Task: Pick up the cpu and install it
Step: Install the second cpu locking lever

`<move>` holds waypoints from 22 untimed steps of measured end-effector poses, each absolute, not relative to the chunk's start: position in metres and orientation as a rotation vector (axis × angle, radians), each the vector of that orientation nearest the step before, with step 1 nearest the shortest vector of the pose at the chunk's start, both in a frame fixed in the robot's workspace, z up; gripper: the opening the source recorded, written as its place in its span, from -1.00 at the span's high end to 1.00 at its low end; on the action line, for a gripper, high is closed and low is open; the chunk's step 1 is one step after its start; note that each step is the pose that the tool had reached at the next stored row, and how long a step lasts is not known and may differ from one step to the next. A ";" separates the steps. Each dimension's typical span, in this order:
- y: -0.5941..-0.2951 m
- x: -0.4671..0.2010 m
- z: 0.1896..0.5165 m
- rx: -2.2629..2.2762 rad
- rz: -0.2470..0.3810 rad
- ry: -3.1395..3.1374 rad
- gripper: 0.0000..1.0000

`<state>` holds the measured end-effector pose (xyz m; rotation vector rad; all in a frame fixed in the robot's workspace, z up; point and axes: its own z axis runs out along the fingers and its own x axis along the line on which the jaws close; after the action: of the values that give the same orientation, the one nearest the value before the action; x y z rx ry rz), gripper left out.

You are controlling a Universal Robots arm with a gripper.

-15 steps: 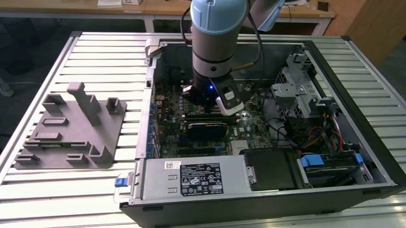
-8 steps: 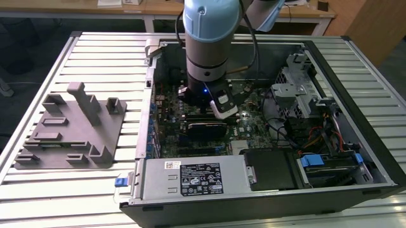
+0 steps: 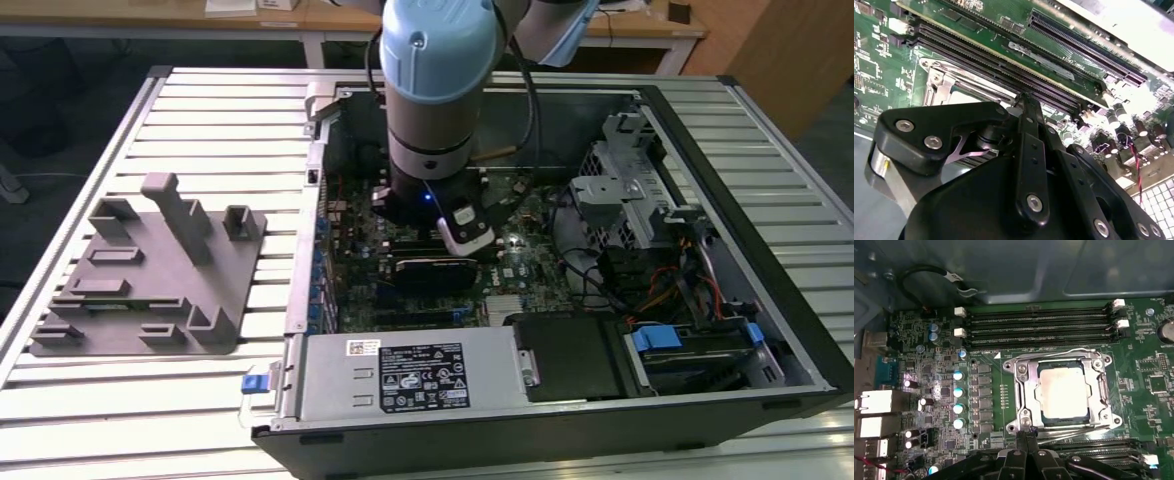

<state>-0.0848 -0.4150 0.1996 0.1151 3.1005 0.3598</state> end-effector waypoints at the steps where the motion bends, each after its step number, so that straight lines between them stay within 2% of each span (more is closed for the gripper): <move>1: -0.415 -0.085 0.199 0.115 0.375 3.099 0.79; 4: -0.415 -0.086 0.198 0.116 0.426 3.093 0.79; 7: -0.415 -0.087 0.197 0.116 0.445 3.091 0.79; 13: -0.415 -0.087 0.201 0.116 0.449 3.091 0.79; 22: -0.415 -0.087 0.232 0.116 0.449 3.091 0.79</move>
<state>-0.0869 -0.4149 0.2325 0.1160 3.0908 0.4489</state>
